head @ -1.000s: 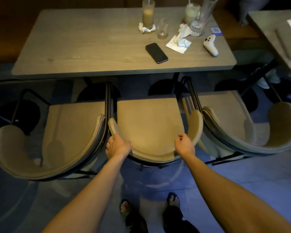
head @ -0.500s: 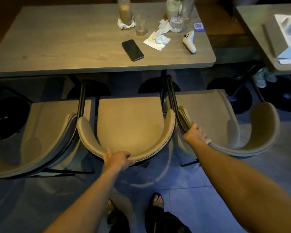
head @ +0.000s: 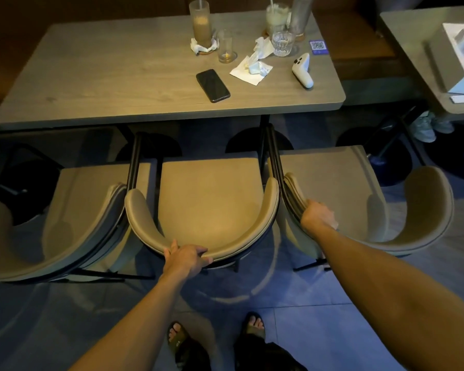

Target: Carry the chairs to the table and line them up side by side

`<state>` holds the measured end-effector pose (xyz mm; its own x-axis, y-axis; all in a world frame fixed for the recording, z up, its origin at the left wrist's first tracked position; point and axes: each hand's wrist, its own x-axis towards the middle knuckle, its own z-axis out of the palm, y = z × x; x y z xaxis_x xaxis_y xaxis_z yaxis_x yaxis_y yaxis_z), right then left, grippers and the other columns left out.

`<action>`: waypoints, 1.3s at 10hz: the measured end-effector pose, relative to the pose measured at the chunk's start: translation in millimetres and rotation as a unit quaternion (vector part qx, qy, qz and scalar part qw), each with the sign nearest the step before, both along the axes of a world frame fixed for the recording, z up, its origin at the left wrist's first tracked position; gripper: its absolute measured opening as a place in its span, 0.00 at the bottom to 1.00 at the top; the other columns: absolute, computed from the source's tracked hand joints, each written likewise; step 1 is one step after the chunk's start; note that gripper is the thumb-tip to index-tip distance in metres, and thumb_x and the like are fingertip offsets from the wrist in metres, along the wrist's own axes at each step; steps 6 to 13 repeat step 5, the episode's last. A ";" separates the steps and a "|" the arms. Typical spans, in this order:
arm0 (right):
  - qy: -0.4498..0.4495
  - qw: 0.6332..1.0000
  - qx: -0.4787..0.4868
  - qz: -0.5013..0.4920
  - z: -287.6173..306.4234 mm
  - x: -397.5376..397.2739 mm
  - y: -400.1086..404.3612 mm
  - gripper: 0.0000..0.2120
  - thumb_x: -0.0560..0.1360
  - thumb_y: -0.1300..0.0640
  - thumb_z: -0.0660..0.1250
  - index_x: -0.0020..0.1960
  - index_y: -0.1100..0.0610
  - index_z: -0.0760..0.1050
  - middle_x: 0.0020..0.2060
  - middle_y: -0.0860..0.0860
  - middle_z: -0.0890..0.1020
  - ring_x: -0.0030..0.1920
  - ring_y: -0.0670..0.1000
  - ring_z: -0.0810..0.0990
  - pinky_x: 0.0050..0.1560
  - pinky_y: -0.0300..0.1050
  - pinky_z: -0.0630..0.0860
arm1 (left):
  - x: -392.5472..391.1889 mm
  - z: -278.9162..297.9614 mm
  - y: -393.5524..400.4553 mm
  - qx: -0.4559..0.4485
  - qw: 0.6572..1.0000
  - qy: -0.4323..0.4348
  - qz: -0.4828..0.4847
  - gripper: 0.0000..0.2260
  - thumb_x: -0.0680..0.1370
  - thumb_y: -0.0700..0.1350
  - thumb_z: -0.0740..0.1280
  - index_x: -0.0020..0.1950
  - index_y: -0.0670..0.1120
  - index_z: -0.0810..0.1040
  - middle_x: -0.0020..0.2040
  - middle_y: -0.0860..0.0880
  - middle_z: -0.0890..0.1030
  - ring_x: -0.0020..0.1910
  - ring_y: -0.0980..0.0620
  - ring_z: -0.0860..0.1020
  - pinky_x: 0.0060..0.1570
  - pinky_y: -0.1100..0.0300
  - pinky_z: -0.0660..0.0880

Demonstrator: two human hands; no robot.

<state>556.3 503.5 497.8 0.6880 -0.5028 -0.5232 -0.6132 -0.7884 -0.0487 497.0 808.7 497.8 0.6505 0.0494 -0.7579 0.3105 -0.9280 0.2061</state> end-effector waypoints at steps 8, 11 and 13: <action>-0.001 0.997 0.044 -0.063 28.8 5.1 30.2 0.20 0.81 0.53 0.59 0.70 0.60 0.69 0.66 0.59 0.73 0.66 0.60 0.69 0.66 0.57 0.68 | 8.9 25.4 -8.5 -0.038 0.998 0.040 0.035 0.20 0.80 0.56 0.61 0.69 0.47 0.74 0.68 0.47 0.75 0.71 0.45 0.68 0.69 0.58 0.63; -0.001 0.997 0.044 -0.063 28.8 5.1 30.2 0.20 0.81 0.53 0.59 0.70 0.60 0.69 0.66 0.59 0.73 0.66 0.60 0.69 0.66 0.57 0.68 | 8.9 25.4 -8.5 -0.038 0.998 0.040 0.035 0.20 0.80 0.56 0.61 0.69 0.47 0.74 0.68 0.47 0.75 0.71 0.45 0.68 0.69 0.58 0.63; -0.001 0.997 0.044 -0.063 28.8 5.1 30.2 0.20 0.81 0.53 0.59 0.70 0.60 0.69 0.66 0.59 0.73 0.66 0.60 0.69 0.66 0.57 0.68 | 8.9 25.4 -8.5 -0.038 0.998 0.040 0.035 0.20 0.80 0.56 0.61 0.69 0.47 0.74 0.68 0.47 0.75 0.71 0.45 0.68 0.69 0.58 0.63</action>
